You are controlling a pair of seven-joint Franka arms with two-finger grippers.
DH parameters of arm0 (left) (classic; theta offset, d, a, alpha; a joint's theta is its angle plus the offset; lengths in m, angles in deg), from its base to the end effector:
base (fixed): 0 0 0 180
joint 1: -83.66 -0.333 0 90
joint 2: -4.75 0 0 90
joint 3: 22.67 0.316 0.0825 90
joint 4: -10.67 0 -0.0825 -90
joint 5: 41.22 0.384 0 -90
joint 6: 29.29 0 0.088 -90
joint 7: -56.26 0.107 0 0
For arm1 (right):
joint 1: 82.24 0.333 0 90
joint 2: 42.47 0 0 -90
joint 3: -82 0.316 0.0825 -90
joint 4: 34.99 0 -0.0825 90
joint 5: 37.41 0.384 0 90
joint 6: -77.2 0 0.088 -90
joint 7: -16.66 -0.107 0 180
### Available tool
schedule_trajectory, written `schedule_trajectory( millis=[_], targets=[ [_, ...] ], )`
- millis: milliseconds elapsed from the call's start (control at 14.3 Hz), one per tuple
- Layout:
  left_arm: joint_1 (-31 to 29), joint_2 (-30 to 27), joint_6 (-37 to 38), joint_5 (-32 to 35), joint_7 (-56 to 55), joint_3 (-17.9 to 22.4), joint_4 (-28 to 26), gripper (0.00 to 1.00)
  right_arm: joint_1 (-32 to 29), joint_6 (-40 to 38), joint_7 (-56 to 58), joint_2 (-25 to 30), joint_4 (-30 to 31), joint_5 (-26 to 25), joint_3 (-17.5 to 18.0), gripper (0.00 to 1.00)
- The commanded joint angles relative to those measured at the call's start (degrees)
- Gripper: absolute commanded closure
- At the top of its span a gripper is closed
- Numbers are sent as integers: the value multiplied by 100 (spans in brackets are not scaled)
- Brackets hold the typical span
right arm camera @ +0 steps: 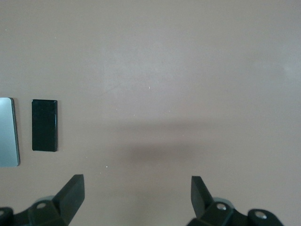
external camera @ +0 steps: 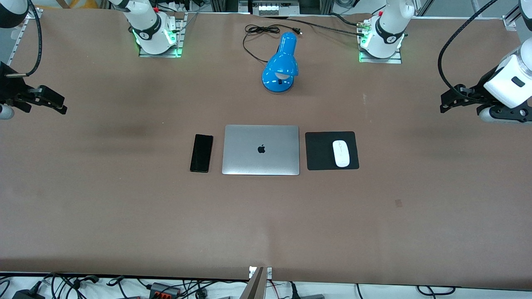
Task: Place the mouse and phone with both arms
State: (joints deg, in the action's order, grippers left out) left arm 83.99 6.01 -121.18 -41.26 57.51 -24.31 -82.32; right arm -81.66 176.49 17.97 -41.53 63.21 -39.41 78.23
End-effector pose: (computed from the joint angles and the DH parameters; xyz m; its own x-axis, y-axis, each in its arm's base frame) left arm 0.5617 -0.0192 0.5904 0.9976 -0.0561 -0.0411 -0.0561 -0.9984 0.0022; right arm 0.5593 -0.0346 0.5798 0.9990 -0.0272 0.0345 -0.0284 -0.9990 0.0343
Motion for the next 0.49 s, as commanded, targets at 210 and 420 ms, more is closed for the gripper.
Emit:
schedule_trajectory(
  millis=[210, 420],
  targets=[
    [-24, 77, 153, 101, 33, -21, 194, 0, -6, 117, 89, 64, 67, 104, -1, 0],
    [-16, 85, 153, 101, 25, -21, 194, 0, -14, 108, 89, 64, 58, 104, -9, 0]
  ],
)
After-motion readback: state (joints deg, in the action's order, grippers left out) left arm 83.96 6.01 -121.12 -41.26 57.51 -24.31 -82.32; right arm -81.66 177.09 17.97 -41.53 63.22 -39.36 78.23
